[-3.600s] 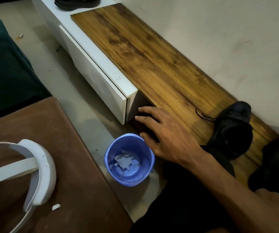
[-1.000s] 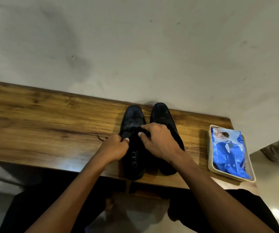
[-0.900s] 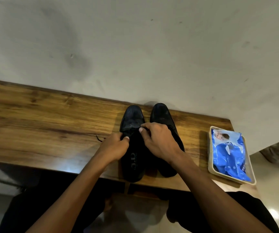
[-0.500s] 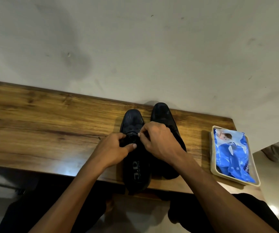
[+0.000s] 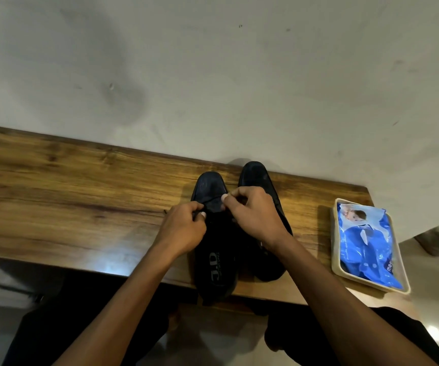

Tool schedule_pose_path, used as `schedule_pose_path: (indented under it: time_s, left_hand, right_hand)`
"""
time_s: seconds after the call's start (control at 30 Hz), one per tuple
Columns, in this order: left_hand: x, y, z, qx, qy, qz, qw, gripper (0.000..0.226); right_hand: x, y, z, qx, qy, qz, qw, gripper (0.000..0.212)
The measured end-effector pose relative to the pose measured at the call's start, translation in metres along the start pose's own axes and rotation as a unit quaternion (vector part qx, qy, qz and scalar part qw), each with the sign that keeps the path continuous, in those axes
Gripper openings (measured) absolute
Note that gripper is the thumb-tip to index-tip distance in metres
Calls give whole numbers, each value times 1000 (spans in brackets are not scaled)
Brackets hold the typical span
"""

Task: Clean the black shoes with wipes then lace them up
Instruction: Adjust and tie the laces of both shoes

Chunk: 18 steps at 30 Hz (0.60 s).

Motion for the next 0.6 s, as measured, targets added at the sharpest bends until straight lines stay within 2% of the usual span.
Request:
schedule_pose_path:
  time_s: [0.1, 0.17, 0.23, 0.43, 0.6]
  left_hand:
    - [-1, 1, 2, 28, -4, 8, 1000, 35]
    - [-3, 3, 1, 47, -2, 13, 999, 32]
    - [-5, 7, 2, 56, 2, 28, 998, 29]
    - [-9, 16, 8, 134, 1, 85, 987, 6]
    - [-9, 3, 19, 276, 45, 86, 956, 7]
  right_hand:
    - [3, 3, 2, -176, 66, -34, 982, 19]
    - [5, 1, -1, -295, 89, -38, 951, 17]
    - [5, -3, -1, -365, 102, -36, 925, 16]
    - [4, -5, 0, -457, 133, -20, 879, 19]
    - [0, -13, 0, -450, 112, 0, 886, 23]
Point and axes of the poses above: each hand's wrist, its own x-axis away from the middle knuckle, its own y-axis out of the palm, z = x × y, the point moved 4 cm from there along -x, towards the middle knuckle, and after that the axes turned 8 degrees about x, right-handed, at the moved point
